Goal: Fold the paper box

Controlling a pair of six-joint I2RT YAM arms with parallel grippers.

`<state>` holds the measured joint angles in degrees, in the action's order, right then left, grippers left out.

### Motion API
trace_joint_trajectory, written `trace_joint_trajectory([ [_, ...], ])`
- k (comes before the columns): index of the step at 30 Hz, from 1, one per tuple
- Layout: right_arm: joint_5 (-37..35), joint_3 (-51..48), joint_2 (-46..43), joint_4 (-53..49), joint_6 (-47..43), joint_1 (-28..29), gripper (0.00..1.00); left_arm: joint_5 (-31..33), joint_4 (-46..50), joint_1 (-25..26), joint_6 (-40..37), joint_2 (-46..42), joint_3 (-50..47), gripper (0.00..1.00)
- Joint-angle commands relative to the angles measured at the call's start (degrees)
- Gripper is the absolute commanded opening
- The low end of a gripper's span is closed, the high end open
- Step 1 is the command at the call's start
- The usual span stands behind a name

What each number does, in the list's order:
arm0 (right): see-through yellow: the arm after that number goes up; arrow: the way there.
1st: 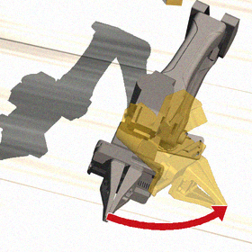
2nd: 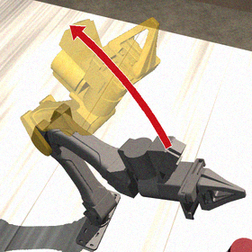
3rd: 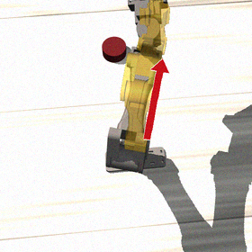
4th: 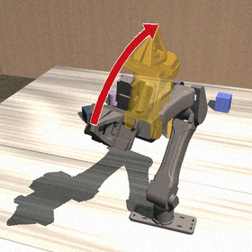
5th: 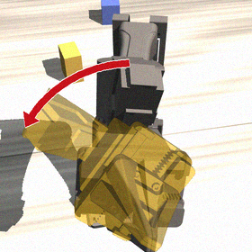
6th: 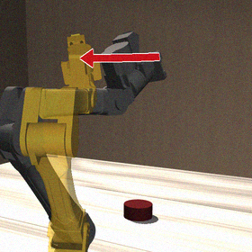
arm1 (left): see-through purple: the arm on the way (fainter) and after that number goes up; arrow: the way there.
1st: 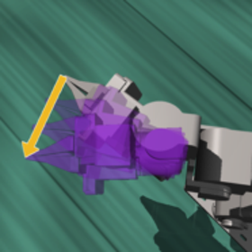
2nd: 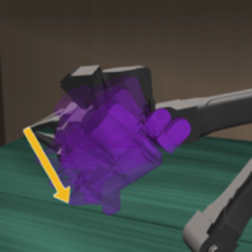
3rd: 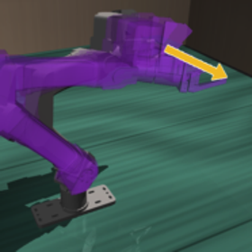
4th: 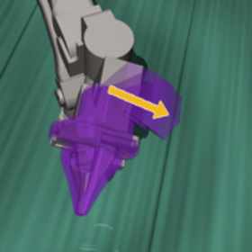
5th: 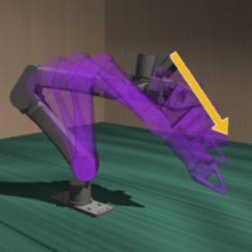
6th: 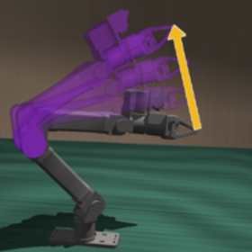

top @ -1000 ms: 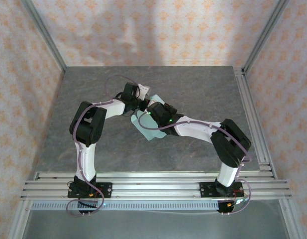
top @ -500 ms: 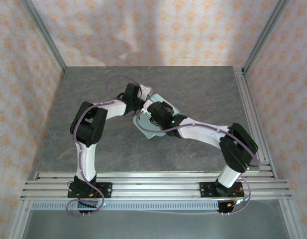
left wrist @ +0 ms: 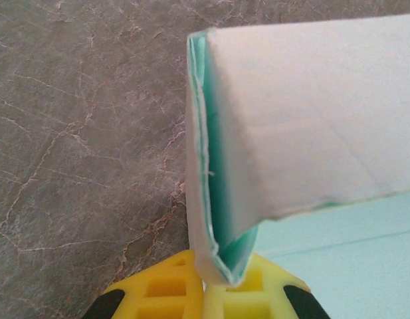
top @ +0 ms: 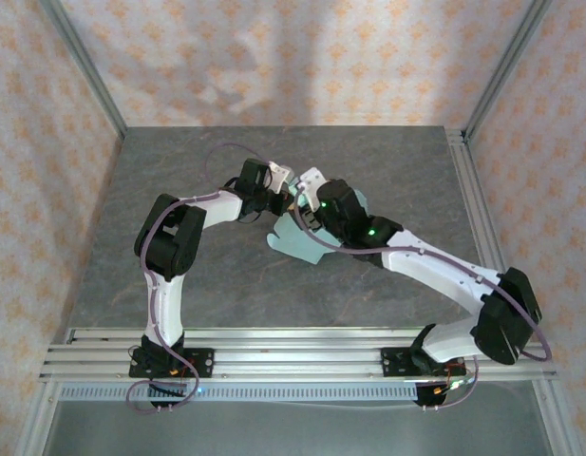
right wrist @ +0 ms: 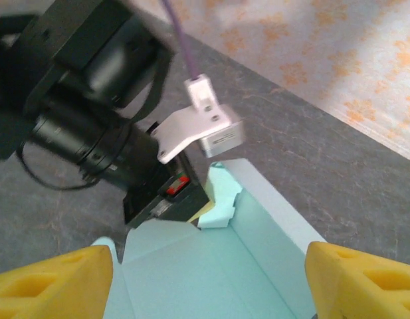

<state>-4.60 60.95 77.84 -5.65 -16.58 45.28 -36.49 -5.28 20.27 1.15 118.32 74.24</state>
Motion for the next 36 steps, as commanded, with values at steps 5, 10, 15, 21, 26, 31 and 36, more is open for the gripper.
trace_joint_trajectory([
  [5, -2.1, 8.9, 2.4, -5.7, 16.1, -7.6, 0.75, 2.1, 1.4, 0.2, -4.8, -4.7, -0.9, 0.00],
  [10, 2.8, 21.1, 12.6, -18.9, 25.5, -14.2, 0.76, 2.7, 2.7, 0.4, -6.9, -6.9, -2.5, 0.00],
  [15, 12.7, 31.4, 22.1, -27.3, 26.5, -19.4, 0.75, 3.4, 4.5, 0.8, -9.1, -8.1, -3.4, 0.00],
  [21, 28.6, 45.6, 35.6, -38.4, 25.4, -20.8, 0.73, 6.8, 4.6, 1.8, -10.0, -6.9, -3.7, 0.00],
  [26, 31.7, 45.0, 39.5, -36.5, 25.6, -20.8, 0.72, 9.7, 4.4, 2.7, -9.5, -6.6, -3.9, 0.00],
  [31, 35.7, 43.0, 40.6, -35.5, 26.0, -20.7, 0.71, 10.2, 4.6, 3.1, -8.6, -6.1, -3.0, 0.00],
  [36, 36.8, 39.3, 41.4, -32.6, 27.1, -20.8, 0.65, 11.0, 8.6, 3.4, -7.0, -4.7, -0.2, 0.00],
])
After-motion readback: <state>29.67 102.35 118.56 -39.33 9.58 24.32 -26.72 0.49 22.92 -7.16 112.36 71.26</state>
